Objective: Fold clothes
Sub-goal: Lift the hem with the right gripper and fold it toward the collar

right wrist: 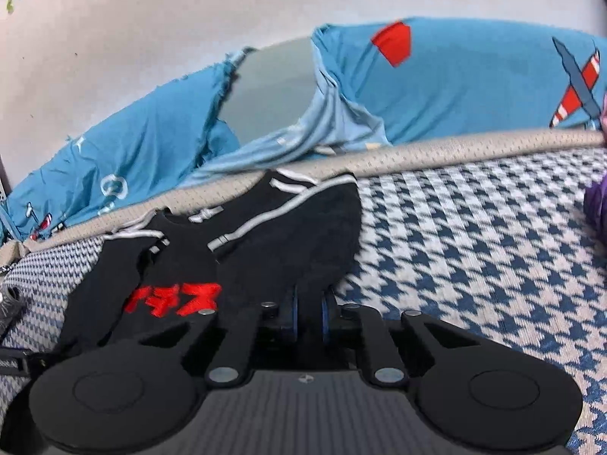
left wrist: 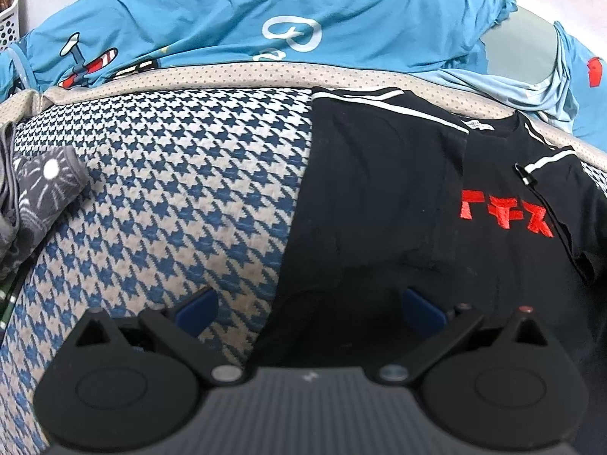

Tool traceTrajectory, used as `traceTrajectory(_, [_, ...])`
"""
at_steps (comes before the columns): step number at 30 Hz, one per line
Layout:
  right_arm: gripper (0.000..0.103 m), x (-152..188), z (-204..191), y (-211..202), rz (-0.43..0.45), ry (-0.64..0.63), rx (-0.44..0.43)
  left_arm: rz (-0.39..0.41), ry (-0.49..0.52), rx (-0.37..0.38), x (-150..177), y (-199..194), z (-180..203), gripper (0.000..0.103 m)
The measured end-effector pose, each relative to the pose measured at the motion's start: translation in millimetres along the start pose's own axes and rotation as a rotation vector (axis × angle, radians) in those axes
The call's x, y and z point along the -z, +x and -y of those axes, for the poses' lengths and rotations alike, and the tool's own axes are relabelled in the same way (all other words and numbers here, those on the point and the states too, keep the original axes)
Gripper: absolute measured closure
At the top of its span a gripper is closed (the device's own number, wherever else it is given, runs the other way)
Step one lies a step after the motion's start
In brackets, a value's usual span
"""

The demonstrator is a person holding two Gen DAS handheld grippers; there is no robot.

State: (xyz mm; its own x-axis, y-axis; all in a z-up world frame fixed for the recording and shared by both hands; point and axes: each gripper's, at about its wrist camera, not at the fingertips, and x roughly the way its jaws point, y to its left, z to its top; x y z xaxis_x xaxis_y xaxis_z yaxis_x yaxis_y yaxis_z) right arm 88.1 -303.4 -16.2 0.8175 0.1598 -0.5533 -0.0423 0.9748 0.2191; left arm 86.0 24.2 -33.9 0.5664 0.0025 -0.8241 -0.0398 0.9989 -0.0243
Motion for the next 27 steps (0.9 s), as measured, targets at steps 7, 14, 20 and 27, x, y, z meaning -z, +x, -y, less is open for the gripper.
traceTrajectory(7, [0.091,-9,-41,-10,0.068,-0.066,-0.045,0.005,-0.02,0.003,-1,-4,-10,0.0])
traceTrajectory(14, [0.091,-12,-87,-8,0.107,-0.134,-0.106,0.01,-0.044,0.0,-1,-9,-24,0.0])
traceTrajectory(20, [0.091,-12,-123,-2,0.124,-0.149,-0.161,0.009,-0.077,-0.003,-1,-13,-43,0.0])
traceTrajectory(27, [0.092,-2,-179,11,0.121,-0.215,-0.279,-0.005,-0.132,-0.01,0,-15,-71,0.0])
